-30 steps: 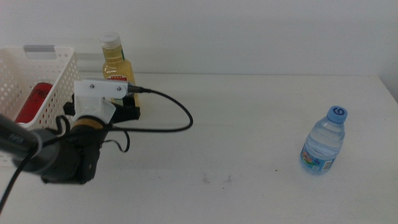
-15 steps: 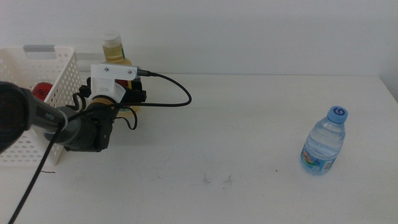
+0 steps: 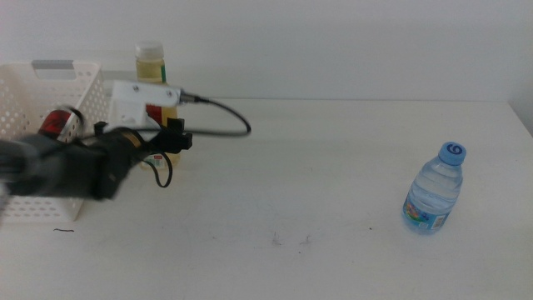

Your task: Use arms to grab the bottles and put them into the dustbin to the left of the table.

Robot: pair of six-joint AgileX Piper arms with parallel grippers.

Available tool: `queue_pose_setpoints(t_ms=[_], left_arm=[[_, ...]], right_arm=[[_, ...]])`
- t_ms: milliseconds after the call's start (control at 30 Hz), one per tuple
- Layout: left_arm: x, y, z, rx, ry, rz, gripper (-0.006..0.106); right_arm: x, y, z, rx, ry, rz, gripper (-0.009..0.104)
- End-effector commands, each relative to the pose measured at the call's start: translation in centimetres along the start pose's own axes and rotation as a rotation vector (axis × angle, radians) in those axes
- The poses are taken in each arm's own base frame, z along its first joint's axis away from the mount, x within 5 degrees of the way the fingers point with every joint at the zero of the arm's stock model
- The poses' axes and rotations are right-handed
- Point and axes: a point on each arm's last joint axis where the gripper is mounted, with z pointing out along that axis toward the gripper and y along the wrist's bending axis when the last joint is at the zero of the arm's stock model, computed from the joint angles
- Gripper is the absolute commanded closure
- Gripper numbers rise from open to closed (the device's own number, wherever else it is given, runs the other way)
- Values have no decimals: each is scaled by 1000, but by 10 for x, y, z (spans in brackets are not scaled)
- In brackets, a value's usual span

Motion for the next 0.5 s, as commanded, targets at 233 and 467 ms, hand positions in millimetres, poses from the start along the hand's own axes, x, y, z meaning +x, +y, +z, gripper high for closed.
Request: queue_pose_setpoints(t_ms=[233, 467], left_arm=[[-113, 7, -124, 22, 395, -28, 102], [-178, 82, -141, -25, 575, 50, 102]], right_arm=[[0, 0, 0, 2, -8, -6, 2], [0, 0, 0, 2, -8, -6, 2]])
